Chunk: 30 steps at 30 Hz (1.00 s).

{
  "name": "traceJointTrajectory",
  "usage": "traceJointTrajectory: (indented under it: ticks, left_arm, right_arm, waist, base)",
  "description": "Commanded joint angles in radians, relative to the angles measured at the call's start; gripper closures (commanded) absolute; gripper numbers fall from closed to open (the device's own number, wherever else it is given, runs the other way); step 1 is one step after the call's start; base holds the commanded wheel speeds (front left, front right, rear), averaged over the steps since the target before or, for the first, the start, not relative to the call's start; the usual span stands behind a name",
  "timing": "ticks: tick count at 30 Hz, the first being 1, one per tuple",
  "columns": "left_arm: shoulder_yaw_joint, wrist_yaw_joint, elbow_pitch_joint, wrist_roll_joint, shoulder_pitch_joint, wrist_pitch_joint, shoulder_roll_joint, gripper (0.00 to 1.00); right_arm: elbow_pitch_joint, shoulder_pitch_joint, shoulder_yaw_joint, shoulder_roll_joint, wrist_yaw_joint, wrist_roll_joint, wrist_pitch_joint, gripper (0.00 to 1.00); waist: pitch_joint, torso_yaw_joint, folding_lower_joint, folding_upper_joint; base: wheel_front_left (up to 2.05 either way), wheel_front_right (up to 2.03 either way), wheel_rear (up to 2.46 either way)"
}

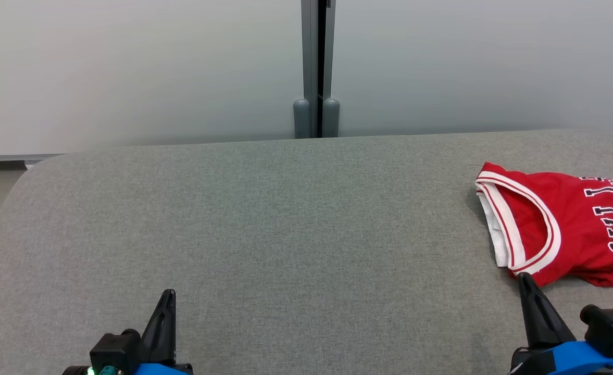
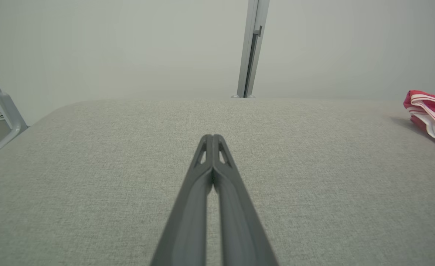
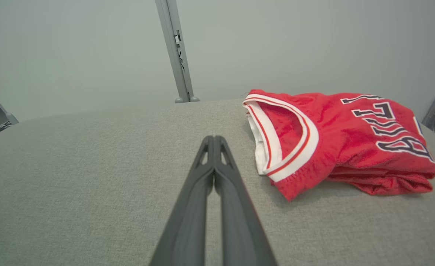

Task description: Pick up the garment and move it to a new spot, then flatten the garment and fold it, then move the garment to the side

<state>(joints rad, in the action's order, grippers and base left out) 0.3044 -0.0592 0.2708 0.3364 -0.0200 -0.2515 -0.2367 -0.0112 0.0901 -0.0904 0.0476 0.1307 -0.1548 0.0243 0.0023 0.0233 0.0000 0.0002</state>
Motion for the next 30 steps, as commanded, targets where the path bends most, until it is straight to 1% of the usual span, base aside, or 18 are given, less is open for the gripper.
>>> traceJointTrajectory:
  ticks: [1, 15, 30]
  left_arm:
    - [-0.020, 0.008, -0.015, 0.044, 0.017, 0.010, 0.000, 1.00]
    - [-0.094, 0.042, -0.016, 0.278, 0.043, 0.076, 0.032, 1.00]
    - [-0.162, 0.074, -0.019, 0.489, 0.063, 0.136, 0.063, 1.00]
  right_arm:
    - [0.004, -0.017, -0.005, 0.003, 0.000, -0.050, -0.007, 1.00]
    - [-0.036, -0.050, -0.007, 0.003, 0.000, -0.317, -0.030, 1.00]
    - [-0.076, -0.083, -0.010, 0.003, 0.000, -0.557, -0.052, 1.00]
  waist:
    - [0.000, -0.001, 0.0000, -0.0002]
    - [0.000, -0.003, 0.0000, -0.0002]
    - [0.000, -0.006, 0.0000, -0.0002]
  base:
    - [0.00, 0.00, 0.00]
    - [0.00, 0.00, 0.00]
    - [0.00, 0.00, 0.00]
